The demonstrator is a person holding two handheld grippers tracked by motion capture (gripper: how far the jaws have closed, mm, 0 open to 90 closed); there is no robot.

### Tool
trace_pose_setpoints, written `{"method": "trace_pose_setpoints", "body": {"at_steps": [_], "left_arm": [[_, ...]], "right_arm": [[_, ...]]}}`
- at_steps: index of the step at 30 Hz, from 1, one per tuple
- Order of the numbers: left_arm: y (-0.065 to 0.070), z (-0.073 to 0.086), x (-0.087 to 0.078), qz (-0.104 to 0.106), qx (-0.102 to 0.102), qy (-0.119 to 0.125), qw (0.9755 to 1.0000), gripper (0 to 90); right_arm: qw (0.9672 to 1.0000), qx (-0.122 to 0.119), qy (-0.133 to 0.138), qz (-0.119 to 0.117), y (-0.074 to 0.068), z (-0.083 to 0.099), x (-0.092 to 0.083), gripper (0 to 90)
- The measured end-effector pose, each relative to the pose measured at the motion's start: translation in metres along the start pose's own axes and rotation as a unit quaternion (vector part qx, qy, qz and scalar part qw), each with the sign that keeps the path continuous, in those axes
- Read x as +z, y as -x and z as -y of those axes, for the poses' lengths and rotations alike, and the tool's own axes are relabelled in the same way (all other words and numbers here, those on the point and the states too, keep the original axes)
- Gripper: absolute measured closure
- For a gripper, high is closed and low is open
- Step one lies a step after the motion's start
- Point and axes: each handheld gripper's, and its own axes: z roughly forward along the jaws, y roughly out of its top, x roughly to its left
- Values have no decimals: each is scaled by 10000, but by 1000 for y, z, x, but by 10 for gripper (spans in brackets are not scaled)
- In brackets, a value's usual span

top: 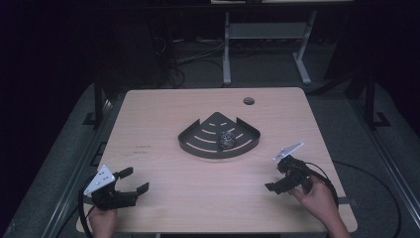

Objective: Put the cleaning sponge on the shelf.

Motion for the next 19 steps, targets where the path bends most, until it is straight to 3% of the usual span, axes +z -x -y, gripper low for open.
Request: {"method": "trace_pose_setpoints", "body": {"at_steps": [13,19], "left_arm": [[0,1,1,-12,-21,-18,10000,137],[1,1,2,-16,13,-63,10000,137]], "right_arm": [[9995,108,281,21,-11,24,-4,177],[9972,103,722,141,-27,37,-8,166]]}}
